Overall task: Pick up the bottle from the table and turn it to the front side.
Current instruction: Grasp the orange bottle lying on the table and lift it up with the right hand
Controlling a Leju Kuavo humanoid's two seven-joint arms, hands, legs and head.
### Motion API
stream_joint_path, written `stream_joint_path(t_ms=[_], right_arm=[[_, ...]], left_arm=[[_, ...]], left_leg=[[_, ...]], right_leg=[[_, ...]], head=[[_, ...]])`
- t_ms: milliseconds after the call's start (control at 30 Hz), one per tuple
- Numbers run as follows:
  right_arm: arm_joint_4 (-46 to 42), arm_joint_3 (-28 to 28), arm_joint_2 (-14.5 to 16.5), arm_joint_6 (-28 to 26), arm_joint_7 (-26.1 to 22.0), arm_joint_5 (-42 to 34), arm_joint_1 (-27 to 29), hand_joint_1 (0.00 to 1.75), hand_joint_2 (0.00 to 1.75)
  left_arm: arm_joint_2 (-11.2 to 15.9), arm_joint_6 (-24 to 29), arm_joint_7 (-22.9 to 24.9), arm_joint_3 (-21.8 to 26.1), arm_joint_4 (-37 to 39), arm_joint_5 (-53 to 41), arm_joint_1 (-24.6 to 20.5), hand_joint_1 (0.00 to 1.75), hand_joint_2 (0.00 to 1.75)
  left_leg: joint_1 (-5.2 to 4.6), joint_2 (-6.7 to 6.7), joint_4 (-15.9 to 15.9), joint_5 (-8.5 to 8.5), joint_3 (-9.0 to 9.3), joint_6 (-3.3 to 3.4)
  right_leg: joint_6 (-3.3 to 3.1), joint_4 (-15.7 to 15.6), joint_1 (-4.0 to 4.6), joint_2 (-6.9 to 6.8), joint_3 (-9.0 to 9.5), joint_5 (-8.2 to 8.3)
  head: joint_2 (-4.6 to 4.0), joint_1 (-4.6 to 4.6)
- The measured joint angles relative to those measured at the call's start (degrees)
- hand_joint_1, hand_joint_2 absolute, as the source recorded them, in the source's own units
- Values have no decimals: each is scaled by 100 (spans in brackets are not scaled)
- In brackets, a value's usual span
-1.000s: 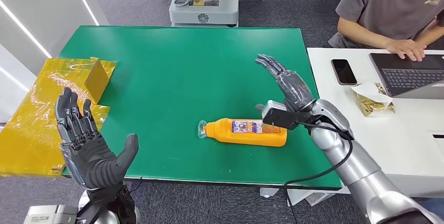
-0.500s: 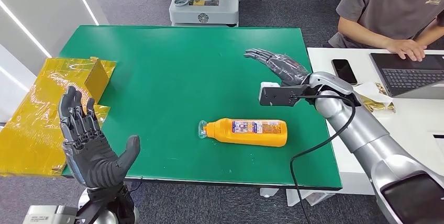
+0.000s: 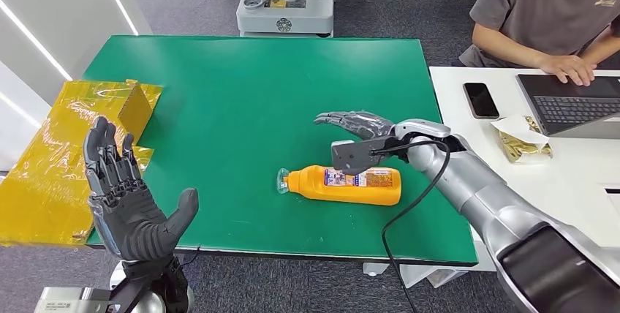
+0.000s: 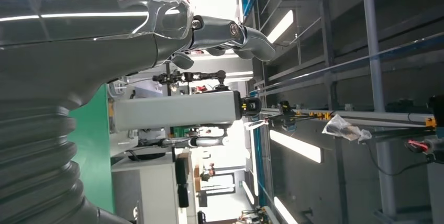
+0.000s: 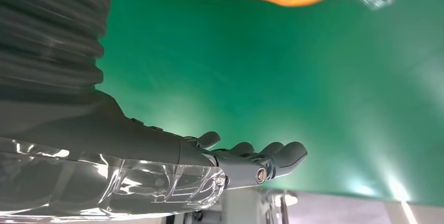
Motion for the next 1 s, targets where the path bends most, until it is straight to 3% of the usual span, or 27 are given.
stream_joint_path(t_ms=[167,433,1000], right_arm=[[206,100,44,29,-38,-2,-7,0,175],[686,497,167,517,-98,24,-29,0,175],[1353,945,217,315,108,46,330,0,175]], left_arm=[[2,0,0,0,0,3,-1,0,175],[2,-14,0,0,2,111,-34,0,175],[-52,-537,0,29,13,399,-109,0,175]], left_leg=[[-3,3,1,-1,-2,1],[-2,1,1,-1,0,1],[-2,3,2,-1,3,1]], right_leg=[[1,-3,-2,1,0,0],[0,-3,-2,0,0,0],[1,-4,-2,2,1,0]], head=[[0,2],[0,0],[0,1]])
